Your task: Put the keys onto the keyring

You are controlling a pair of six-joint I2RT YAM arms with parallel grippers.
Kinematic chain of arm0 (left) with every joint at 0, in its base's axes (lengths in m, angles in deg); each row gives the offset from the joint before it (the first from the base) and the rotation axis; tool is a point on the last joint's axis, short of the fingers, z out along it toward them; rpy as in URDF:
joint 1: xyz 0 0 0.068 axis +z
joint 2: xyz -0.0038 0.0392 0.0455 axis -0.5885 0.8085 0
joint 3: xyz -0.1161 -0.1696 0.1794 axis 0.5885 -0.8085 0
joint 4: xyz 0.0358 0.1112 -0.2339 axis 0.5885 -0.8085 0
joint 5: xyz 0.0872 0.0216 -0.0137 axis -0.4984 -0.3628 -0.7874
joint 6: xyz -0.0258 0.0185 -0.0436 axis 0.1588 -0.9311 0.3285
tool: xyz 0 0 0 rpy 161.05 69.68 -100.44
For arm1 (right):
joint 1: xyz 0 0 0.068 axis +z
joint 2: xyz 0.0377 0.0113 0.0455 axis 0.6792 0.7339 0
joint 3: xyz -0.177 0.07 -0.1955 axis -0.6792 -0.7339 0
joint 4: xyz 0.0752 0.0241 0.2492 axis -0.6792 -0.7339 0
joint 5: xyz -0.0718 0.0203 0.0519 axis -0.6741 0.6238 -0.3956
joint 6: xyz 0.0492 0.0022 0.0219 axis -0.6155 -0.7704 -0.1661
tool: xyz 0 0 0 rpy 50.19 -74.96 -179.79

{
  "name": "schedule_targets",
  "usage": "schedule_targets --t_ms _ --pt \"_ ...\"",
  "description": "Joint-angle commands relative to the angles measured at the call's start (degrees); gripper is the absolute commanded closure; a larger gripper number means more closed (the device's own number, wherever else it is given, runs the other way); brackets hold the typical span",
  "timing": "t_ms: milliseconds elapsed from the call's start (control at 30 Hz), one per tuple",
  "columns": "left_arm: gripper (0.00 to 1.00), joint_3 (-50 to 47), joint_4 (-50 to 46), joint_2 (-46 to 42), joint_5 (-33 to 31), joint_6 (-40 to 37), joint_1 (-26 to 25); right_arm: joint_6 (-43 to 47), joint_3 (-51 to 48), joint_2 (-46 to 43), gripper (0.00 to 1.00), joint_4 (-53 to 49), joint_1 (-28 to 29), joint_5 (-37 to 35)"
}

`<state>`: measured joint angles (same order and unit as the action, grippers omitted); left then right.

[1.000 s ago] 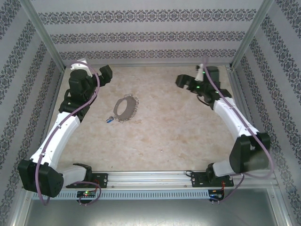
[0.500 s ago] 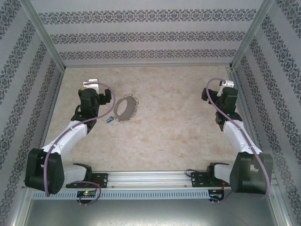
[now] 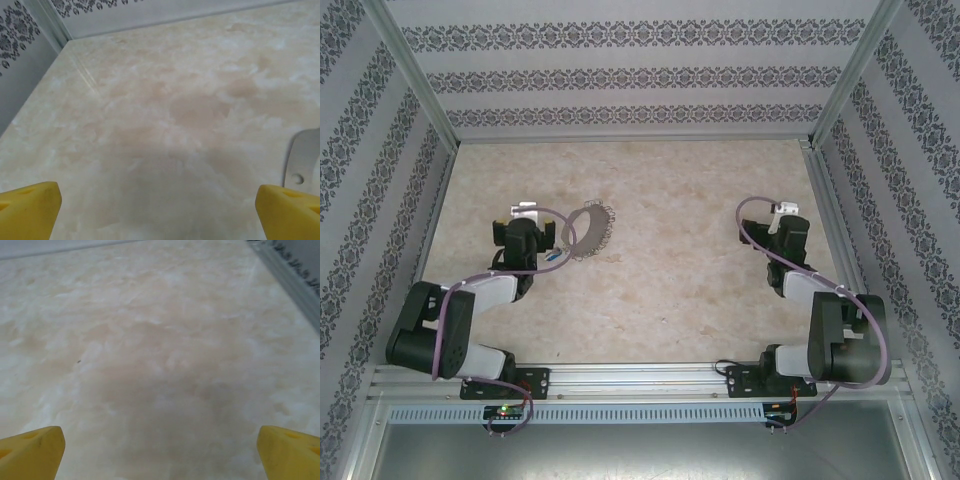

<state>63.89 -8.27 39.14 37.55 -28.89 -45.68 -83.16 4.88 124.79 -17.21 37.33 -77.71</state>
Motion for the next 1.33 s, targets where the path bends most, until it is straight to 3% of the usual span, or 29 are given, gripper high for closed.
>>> schedule_targets --t_ms 0,133,200,267,367,567,1300 --pt "0.0 -4.85 17.23 3.97 1.21 -0.64 1.45 2.73 -1.89 -0.56 0.02 11.32 1.03 8.35" --pt "0.0 -3.33 14.71 4.04 6.34 0.27 3.66 6.84 -7.02 10.93 0.05 32.22 5.75 8.71" --pt "0.0 -1.78 11.63 4.31 8.09 0.85 4.49 6.5 -5.82 8.2 0.04 25.93 5.06 8.3" --pt "0.0 0.48 8.04 5.1 10.72 1.27 5.7 5.59 -5.27 10.58 0.03 28.54 4.81 8.26" --pt "0.0 3.26 3.12 5.92 15.8 2.71 8.33 2.97 -2.41 9.61 0.02 22.65 3.22 5.85" --pt "0.0 3.59 2.6 6.08 16.54 2.93 8.75 3.73 -2.47 9.48 0.02 22.67 6.33 -3.7" --pt "0.0 3.57 2.68 5.99 16.64 2.93 8.75 3.64 -2.43 9.56 0.02 22.58 6.02 -2.74"
